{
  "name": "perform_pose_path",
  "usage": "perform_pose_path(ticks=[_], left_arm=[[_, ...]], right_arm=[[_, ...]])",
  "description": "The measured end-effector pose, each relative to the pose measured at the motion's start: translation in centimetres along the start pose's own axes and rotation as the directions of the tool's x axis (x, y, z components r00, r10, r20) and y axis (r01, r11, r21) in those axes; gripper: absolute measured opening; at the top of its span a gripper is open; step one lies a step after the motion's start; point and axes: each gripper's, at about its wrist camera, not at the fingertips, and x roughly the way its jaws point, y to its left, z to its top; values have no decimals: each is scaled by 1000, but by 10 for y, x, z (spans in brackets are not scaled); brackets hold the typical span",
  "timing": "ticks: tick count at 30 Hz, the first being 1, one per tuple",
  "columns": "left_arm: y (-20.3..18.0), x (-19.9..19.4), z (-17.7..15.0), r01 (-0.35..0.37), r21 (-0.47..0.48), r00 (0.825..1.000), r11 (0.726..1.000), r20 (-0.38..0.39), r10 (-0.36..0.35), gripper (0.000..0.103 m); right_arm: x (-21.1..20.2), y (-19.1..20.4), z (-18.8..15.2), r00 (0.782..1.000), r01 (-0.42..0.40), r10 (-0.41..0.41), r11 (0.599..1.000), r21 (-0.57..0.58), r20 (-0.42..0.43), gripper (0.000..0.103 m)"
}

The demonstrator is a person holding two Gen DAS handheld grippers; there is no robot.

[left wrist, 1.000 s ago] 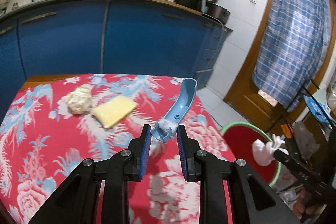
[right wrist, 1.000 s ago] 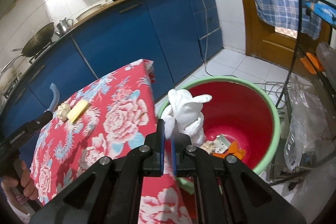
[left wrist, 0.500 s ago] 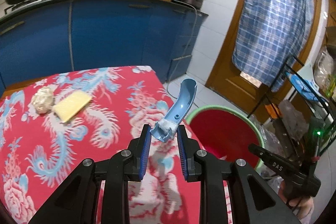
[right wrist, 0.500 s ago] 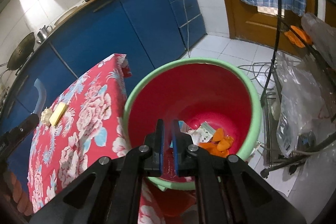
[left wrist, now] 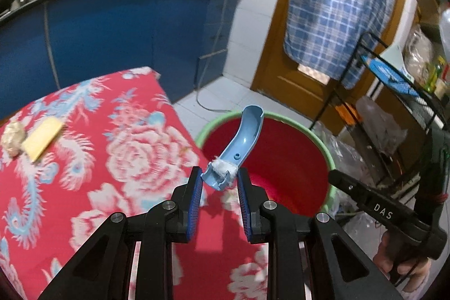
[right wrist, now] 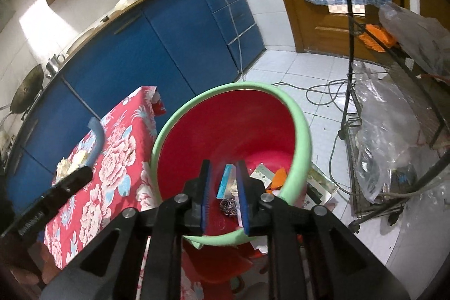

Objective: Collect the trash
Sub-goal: 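Carry the white cloth over the bucket and open the right gripper while the left drops the blue handle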

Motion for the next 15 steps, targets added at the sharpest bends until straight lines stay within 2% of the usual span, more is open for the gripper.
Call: perform_pose_path(ticks=[15], left_arm=[[-42, 49, -4, 47, 74, 993, 996, -113, -38, 28]], right_arm=[[-2, -30, -3, 1000, 7, -7, 998, 66, 3, 24]])
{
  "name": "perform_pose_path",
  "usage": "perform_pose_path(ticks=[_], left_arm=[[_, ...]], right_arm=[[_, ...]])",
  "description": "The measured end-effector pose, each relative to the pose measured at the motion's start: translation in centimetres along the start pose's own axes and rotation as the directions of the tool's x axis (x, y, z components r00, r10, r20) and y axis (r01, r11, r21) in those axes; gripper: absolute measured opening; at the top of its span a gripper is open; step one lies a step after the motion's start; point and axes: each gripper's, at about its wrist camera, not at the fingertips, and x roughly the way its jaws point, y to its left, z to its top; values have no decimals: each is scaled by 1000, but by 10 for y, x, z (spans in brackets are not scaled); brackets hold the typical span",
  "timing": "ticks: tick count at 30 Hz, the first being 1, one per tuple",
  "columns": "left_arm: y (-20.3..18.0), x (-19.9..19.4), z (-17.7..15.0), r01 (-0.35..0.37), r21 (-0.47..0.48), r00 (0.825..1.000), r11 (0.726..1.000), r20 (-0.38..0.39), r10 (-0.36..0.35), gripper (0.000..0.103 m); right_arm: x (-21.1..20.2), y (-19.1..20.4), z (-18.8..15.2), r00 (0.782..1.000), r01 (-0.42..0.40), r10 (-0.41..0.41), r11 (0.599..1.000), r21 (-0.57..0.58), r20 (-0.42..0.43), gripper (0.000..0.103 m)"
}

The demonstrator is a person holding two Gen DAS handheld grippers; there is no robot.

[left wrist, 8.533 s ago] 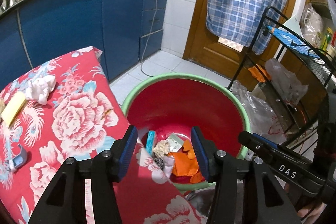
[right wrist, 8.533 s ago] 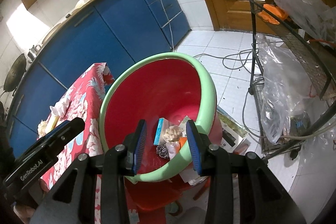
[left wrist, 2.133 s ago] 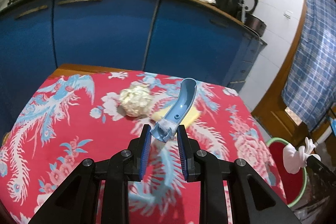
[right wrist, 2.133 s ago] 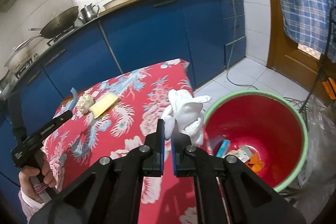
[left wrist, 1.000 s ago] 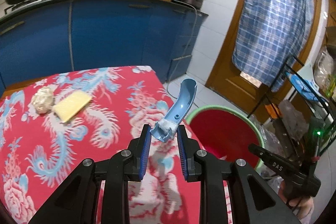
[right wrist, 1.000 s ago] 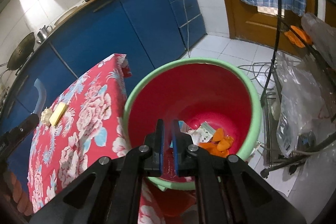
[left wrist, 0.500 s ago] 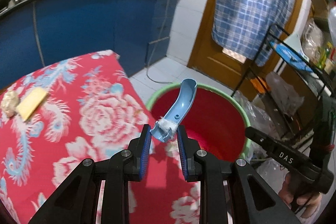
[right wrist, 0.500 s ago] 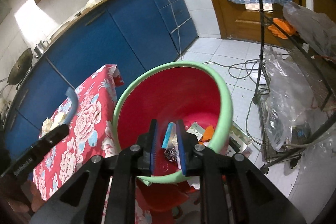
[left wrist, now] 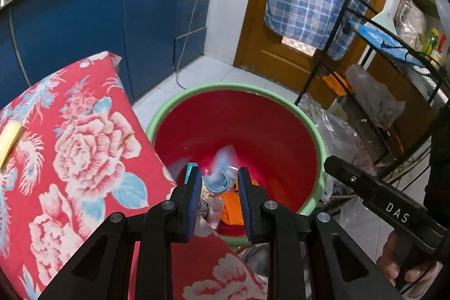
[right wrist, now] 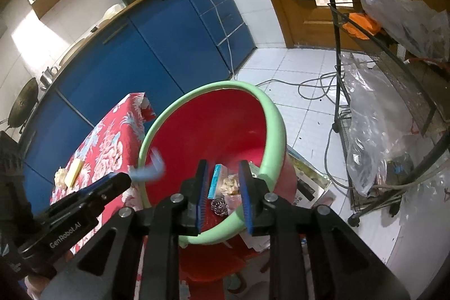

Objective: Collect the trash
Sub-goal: 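Carry the white cloth over the bucket and open the right gripper while the left drops the blue handle, then grasp the cream paper ball with the left gripper while the right grasps the yellow sponge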

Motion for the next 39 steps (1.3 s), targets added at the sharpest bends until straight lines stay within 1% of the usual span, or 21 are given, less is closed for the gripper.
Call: perform_pose_path(ticks=[2, 5, 9, 13, 16, 18, 23, 28, 31, 35, 39], left_arm=[[-1, 3, 0, 0, 1, 1000, 1000, -9, 0, 35], [-2, 3, -1, -7, 5, 1000, 1000, -9, 7, 38], [1, 1, -1, -13, 0, 1000, 1000, -7, 13, 39], [10, -5, -1, -31, -27, 1000, 999, 0, 31, 39], [22, -15, 0, -48, -52, 999, 997, 17, 49, 39], [31, -23, 1, -62, -68, 997, 996, 31, 64, 39], [63, -47, 4, -116, -119, 990, 986, 70, 125, 39], [104, -73, 7, -181, -187, 974, 966, 101, 202, 39], [128, -87, 8, -222, -218, 961, 950, 116, 251, 39], [158, -106, 10, -278, -252, 940, 927, 128, 317, 39], [188, -123, 13, -331, -284, 917, 900, 130, 378, 39]], right_arm=[[1, -3, 0, 1000, 2, -2, 1000, 6, -2, 24], [1, -5, 0, 1000, 2, -2, 1000, 9, -5, 25], [0, -2, 0, 1000, -3, 3, 1000, 5, -7, 28], [-2, 6, 0, 1000, -8, 8, 1000, -8, -5, 30], [-4, 14, 1, 1000, -16, 16, 1000, -17, -8, 34], [-6, 20, 1, 1000, -23, 23, 999, -25, -9, 34], [-8, 46, 3, 999, -52, 52, 997, -57, -15, 38], [-7, 82, 4, 996, -90, 88, 990, -109, -26, 41], [-6, 104, 5, 994, -112, 109, 984, -140, -32, 44], [-1, 133, 6, 989, -143, 137, 973, -179, -46, 45], [8, 163, 8, 985, -169, 161, 963, -209, -55, 48]])
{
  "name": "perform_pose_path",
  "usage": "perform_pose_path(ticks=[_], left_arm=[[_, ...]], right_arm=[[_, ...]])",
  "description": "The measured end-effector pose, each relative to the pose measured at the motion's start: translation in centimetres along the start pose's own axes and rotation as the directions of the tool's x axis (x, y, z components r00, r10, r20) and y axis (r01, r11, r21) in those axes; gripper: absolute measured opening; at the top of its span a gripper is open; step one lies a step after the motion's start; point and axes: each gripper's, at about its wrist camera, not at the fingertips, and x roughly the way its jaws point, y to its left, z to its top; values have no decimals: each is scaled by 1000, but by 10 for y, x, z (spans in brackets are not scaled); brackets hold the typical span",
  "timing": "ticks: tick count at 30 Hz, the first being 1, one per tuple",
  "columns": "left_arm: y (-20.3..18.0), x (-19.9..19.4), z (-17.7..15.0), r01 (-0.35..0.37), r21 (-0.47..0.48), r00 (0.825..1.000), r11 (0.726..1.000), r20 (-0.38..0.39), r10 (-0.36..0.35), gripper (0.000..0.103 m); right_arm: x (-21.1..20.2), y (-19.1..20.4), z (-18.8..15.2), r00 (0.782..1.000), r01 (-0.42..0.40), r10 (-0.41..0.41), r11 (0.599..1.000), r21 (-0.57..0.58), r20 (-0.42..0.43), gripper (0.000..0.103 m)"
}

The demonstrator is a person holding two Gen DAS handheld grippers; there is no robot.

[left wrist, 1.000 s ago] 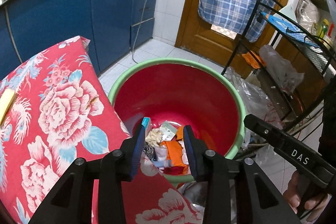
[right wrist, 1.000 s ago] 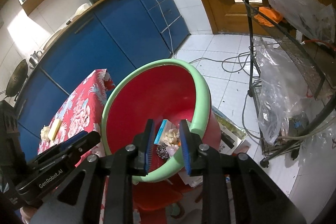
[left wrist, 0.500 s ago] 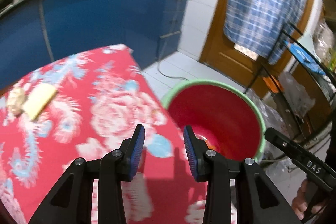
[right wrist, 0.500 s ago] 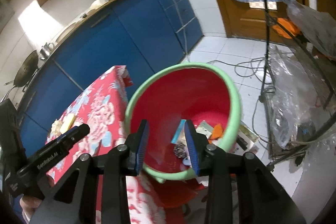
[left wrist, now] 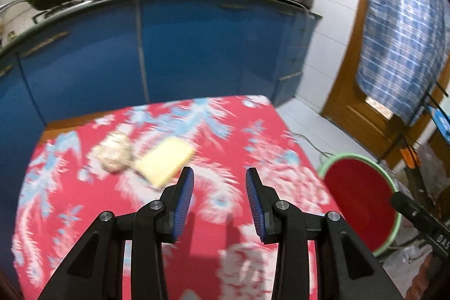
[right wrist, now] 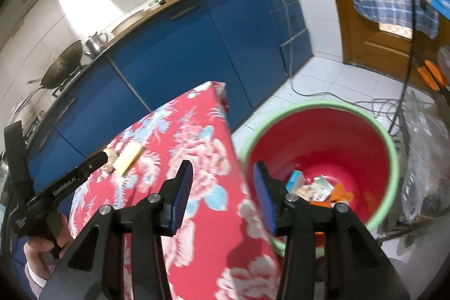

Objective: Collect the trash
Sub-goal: 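Grasp the cream paper ball with the left gripper while the right grasps the yellow sponge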

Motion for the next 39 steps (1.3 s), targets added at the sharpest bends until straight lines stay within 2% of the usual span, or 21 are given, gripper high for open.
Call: perform_pose_path(ticks=[5, 8, 17, 29, 37, 39], left_arm=[[39, 2, 18, -67, -37, 998, 997, 16, 68, 40], [63, 10, 25, -96, -70, 995, 993, 12, 97, 50], [122, 57, 25, -142, -180, 989, 973, -63, 133, 59], [145, 112, 15, -144, -241, 985, 960, -130, 115, 60], [156, 128, 7, -126, -286, 989, 950, -113, 97, 60], [157, 129, 5, -117, -289, 991, 950, -100, 92, 53]], right_arm=[[15, 29, 11, 1000, -27, 27, 999, -34, -5, 51], [25, 46, 18, 999, -38, 38, 998, -54, 3, 54], [67, 90, 29, 999, -48, 47, 995, -86, -14, 58], [132, 117, 32, 996, -34, 25, 994, -109, -86, 61], [165, 131, 27, 990, -43, 24, 990, -136, -138, 61], [172, 135, 25, 988, -46, 24, 989, -143, -150, 61]])
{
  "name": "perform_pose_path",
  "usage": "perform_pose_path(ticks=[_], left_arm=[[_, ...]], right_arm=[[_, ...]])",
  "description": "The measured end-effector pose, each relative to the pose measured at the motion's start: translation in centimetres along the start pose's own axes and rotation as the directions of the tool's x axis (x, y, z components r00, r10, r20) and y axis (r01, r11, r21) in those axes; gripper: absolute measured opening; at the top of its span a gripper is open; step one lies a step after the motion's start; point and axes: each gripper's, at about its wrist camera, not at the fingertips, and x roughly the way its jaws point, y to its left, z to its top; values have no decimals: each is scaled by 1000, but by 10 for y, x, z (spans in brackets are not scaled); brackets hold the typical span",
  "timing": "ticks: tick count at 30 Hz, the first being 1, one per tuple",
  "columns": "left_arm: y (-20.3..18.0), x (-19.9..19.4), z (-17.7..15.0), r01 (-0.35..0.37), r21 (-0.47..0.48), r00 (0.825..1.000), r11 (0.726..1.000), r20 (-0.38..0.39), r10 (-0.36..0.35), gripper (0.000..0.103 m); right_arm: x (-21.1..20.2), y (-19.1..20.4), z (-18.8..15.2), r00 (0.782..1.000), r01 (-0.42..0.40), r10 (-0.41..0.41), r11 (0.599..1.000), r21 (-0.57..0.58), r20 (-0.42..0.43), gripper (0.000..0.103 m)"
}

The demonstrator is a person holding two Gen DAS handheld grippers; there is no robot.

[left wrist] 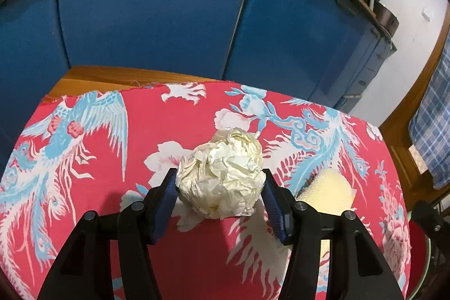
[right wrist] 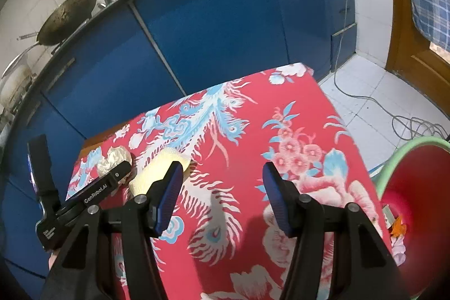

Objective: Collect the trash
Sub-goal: 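Grasp the cream paper ball with the left gripper while the right grasps the yellow sponge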

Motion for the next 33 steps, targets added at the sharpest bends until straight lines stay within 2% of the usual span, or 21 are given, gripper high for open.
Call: perform_pose_path(ticks=[6, 20, 29, 30, 31, 33], left_arm=[[0, -3, 0, 2, 5, 1000, 1000, 30, -2, 48], [37, -14, 11, -33, -116, 998, 993, 46, 38, 48], [43, -19, 13, -22, -141, 998, 990, 57, 31, 48], [43, -20, 13, -22, -143, 998, 990, 58, 31, 48], [44, -20, 13, -21, -144, 998, 989, 58, 30, 48], [44, -21, 13, -19, -143, 998, 989, 59, 28, 48]], right_arm=[[18, 13, -3, 999, -13, 12, 1000, -11, -38, 61], [67, 62, -14, 990, -37, 31, 998, -44, -140, 64], [84, 76, -11, 993, -10, 4, 998, -55, -117, 65], [85, 76, -11, 993, -12, 5, 998, -58, -115, 62], [86, 75, -10, 993, -23, 16, 998, -56, -119, 52], [85, 72, -9, 991, -56, 51, 998, -37, -127, 43]])
